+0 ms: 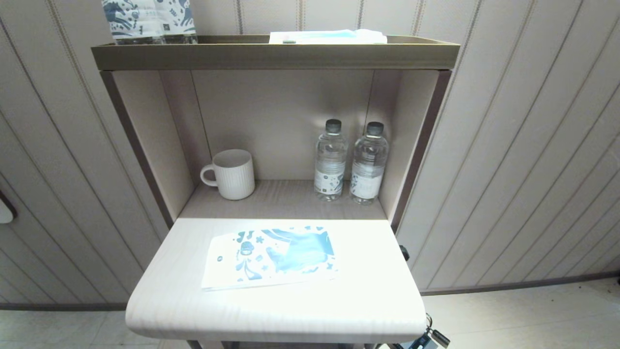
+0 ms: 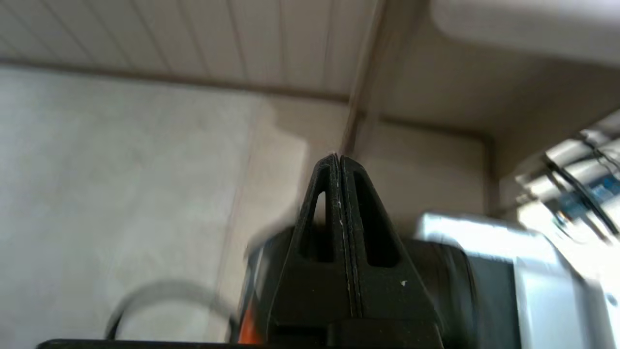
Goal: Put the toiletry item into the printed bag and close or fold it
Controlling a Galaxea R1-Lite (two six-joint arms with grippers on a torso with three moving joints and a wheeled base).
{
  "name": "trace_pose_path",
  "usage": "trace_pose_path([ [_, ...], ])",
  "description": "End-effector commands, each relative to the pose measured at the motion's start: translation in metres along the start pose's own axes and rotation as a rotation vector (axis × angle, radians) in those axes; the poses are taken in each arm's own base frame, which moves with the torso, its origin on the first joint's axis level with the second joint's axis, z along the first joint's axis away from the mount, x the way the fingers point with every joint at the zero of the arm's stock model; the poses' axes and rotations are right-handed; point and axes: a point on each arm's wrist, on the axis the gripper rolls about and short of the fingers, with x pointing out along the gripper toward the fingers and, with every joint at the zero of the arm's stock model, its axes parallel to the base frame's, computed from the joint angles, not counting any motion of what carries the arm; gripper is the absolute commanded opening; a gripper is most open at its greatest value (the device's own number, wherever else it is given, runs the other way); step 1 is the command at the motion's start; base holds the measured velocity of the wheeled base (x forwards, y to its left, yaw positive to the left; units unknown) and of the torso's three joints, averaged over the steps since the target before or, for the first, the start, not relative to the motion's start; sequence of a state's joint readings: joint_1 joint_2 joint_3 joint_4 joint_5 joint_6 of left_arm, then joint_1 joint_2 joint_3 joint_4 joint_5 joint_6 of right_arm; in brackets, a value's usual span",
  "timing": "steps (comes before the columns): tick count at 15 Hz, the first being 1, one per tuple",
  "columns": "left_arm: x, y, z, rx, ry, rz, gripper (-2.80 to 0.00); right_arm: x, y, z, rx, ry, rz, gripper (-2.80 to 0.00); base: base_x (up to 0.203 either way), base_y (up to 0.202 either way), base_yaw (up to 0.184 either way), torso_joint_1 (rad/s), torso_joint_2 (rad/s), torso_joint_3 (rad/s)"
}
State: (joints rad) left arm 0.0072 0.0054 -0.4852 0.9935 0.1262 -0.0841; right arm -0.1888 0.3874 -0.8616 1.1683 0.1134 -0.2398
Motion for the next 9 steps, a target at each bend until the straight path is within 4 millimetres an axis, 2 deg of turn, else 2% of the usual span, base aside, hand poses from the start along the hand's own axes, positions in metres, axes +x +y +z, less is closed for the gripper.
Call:
trace_pose_path([
  [1, 0.027, -0.003, 0.001, -0.006, -0.087, 0.004, -2.8, 0.006, 0.004, -0.03, -0.005, -0.038, 0.022, -2.8, 0.0, 0.0, 0.0, 0.0, 0.0, 0.0],
  [3, 0.038, -0.006, 0.005, 0.013, -0.17, -0.063, -2.8, 0.031, 0.001, -0.03, 0.017, -0.044, 0.026, -2.8, 0.0, 0.0, 0.0, 0.0, 0.0, 0.0],
  [6, 0.045, -0.008, 0.002, 0.143, -0.184, -0.098, -2.8, 0.085, -0.004, -0.032, 0.022, -0.149, -0.027, -2.8, 0.0, 0.0, 0.0, 0.0, 0.0, 0.0],
  [8, 0.055, -0.01, 0.007, 0.14, -0.296, -0.105, -2.8, 0.111, -0.008, -0.029, 0.022, -0.354, -0.081, -2.8, 0.0, 0.0, 0.0, 0.0, 0.0, 0.0],
  [9, 0.06, -0.011, 0.008, 0.141, -0.35, -0.114, -2.8, 0.117, -0.009, -0.026, 0.023, -0.476, -0.11, -2.8, 0.0, 0.0, 0.0, 0.0, 0.0, 0.0],
])
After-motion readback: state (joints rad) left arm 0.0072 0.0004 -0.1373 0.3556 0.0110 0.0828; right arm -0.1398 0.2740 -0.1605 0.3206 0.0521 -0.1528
